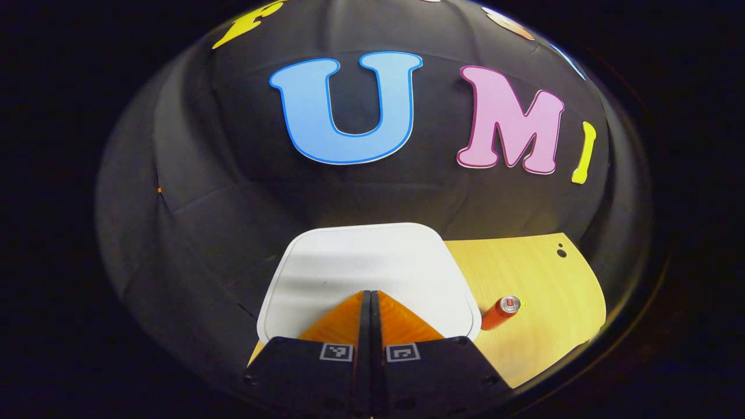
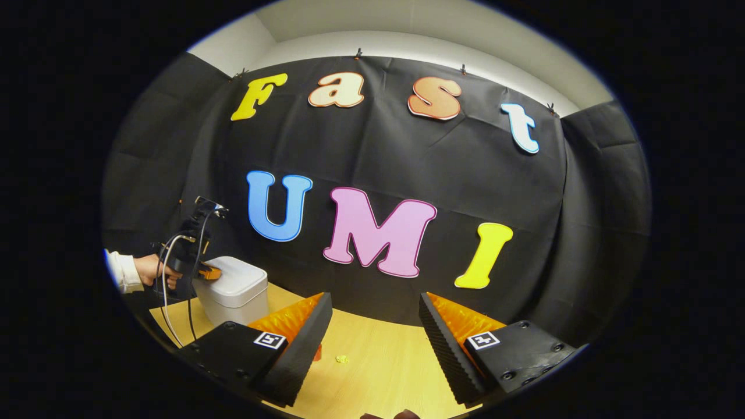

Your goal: Press the lid of the desktop garbage bin to open it, pick up the crumpled paper on the desktop and throw it into the bin, then pick up the pop can on the desktop and drop it into the bin, and finally close the garbage bin lid.

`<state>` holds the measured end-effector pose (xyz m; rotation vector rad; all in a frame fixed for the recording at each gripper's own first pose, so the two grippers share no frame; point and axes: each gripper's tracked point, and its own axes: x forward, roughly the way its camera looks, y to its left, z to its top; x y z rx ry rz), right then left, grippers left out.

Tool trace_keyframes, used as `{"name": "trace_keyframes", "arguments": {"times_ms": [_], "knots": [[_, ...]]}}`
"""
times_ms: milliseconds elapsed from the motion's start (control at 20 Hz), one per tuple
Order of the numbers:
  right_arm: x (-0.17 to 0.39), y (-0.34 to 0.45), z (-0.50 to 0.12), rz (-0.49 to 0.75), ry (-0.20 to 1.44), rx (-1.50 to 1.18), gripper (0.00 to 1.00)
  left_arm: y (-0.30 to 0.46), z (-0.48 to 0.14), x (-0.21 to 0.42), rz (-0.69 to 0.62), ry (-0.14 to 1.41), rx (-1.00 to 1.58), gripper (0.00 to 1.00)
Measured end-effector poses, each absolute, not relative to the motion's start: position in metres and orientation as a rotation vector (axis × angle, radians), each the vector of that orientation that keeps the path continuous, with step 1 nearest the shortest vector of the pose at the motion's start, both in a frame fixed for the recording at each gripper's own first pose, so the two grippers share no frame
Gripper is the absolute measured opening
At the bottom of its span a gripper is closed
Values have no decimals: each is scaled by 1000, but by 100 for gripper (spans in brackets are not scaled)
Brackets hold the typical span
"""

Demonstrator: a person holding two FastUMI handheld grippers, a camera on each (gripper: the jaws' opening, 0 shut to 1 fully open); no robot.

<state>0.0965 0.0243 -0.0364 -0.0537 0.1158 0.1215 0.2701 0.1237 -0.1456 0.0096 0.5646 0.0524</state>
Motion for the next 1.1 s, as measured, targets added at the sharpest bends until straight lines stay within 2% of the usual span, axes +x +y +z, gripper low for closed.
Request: {"name": "trace_keyframes", "arguments": {"times_ms": [400, 900, 1000, 1050, 1100], "knots": [[105, 7, -54, 118, 163, -32, 96, 128, -120, 267, 108, 468, -15, 6], [127, 12, -80, 183, 197, -36, 96, 139, 10, 231, 166, 120, 15, 8], [134, 17, -88, 202, 218, -33, 96, 138, 22, 216, 177, 97, 2, 12], [139, 21, -91, 212, 220, -32, 97, 137, 29, 207, 182, 90, -2, 27], [144, 23, -92, 220, 218, -33, 97, 140, 35, 199, 192, 75, 2, 29]]}}
